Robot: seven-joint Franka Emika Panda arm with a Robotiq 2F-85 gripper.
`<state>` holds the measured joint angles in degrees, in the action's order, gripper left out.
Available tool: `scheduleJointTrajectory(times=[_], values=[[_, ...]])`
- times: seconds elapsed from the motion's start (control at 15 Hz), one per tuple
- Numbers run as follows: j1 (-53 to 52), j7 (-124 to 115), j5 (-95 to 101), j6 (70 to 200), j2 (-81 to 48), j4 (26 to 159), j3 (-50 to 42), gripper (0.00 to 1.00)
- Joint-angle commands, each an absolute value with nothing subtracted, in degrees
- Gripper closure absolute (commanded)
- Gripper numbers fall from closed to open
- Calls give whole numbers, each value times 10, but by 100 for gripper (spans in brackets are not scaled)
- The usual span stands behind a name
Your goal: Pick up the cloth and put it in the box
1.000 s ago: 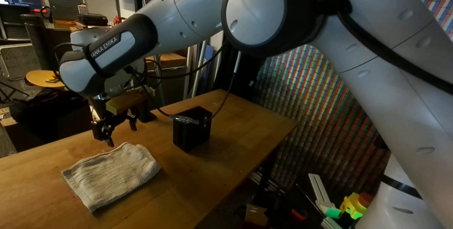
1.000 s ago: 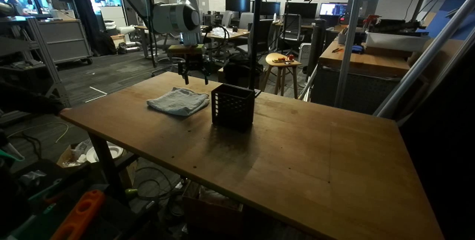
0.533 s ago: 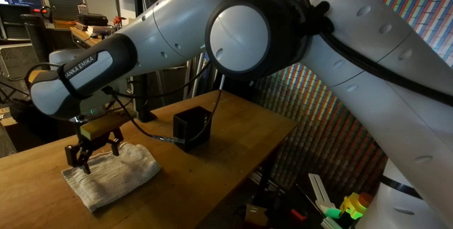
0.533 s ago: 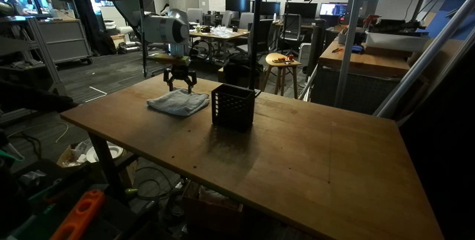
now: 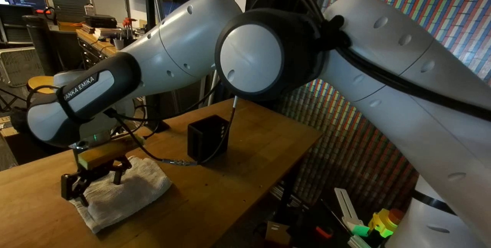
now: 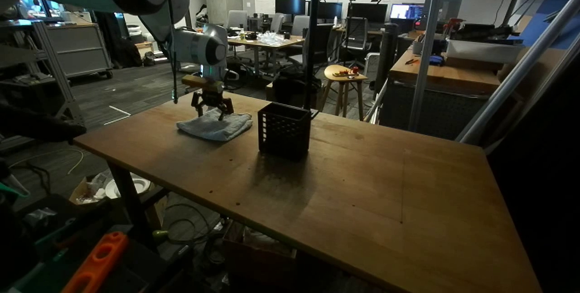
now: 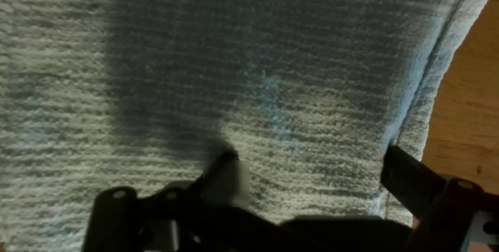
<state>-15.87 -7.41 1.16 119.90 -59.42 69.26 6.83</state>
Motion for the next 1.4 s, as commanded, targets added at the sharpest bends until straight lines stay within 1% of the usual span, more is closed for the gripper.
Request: scheduleJointTrajectory(times=[0.0, 0.07, 0.2, 0.4, 0.53, 0.67, 0.73, 0.87, 1.33], values=[[-161, -77, -10, 1215, -619, 665, 76, 33], [-161, -75, -12, 1216, -618, 664, 78, 43], [-162, -74, -15, 1215, -606, 669, 83, 57], [-162, -75, -20, 1211, -578, 690, 90, 81], [-162, -76, -21, 1205, -553, 704, 93, 94], [-157, -82, -16, 1201, -518, 726, 101, 96], [-157, -84, -16, 1196, -498, 737, 103, 93], [-155, -88, -16, 1186, -461, 756, 107, 92], [-155, -89, 5, 1069, -307, 792, 77, 92]])
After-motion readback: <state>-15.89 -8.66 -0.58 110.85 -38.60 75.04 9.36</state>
